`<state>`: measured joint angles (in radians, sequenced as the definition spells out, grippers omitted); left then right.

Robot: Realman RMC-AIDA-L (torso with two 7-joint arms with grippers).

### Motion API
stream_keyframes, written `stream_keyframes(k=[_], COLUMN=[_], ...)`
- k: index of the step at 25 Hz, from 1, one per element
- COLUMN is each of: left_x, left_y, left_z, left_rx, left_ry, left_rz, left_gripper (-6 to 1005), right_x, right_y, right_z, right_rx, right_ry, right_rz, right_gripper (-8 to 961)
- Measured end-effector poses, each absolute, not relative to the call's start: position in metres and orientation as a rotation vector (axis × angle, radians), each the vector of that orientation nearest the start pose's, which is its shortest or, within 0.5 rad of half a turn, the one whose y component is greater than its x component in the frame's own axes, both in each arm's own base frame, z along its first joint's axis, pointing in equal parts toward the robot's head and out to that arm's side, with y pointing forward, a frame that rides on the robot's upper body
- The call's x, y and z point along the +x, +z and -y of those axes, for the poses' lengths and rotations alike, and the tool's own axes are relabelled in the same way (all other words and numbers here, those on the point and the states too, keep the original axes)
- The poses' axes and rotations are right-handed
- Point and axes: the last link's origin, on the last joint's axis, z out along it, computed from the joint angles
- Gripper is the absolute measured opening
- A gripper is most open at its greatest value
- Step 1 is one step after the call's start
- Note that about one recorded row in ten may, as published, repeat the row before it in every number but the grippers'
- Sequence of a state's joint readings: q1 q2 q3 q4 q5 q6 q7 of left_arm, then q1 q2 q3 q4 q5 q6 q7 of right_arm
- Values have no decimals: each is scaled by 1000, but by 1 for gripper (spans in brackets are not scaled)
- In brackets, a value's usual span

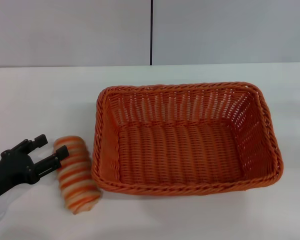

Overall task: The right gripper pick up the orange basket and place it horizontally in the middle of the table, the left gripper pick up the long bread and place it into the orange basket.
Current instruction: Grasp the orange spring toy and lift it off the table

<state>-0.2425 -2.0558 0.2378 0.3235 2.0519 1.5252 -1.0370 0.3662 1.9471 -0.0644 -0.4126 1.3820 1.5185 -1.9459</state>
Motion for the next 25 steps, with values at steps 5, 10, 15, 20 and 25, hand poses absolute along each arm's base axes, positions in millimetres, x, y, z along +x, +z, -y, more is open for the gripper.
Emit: stream_keyframes(k=[5, 10, 15, 20, 25], left_x=[-372, -370, -369, -368, -367], left_y=[-10, -15, -19, -22, -23], left_z=[-224, -225, -226, -226, -225], left_rx=[-2222, -2240, -2257, -2267, -2274], left_ry=[-816, -810, -798, -800, -798], left_rz=[967, 971, 978, 985, 985], left_gripper=[802, 797, 793, 788, 784], right_x=[371, 371, 372, 372, 372], right_y=[117, 114, 113, 112, 112], right_z=[-297, -296, -295, -295, -295], right_rx=[-1788, -1789, -1791, -1797, -1795], right_ry=[1018, 1014, 1011, 1008, 1004], right_rz=[-775, -773, -777, -779, -780], right_gripper=[565, 565, 565, 565, 565])
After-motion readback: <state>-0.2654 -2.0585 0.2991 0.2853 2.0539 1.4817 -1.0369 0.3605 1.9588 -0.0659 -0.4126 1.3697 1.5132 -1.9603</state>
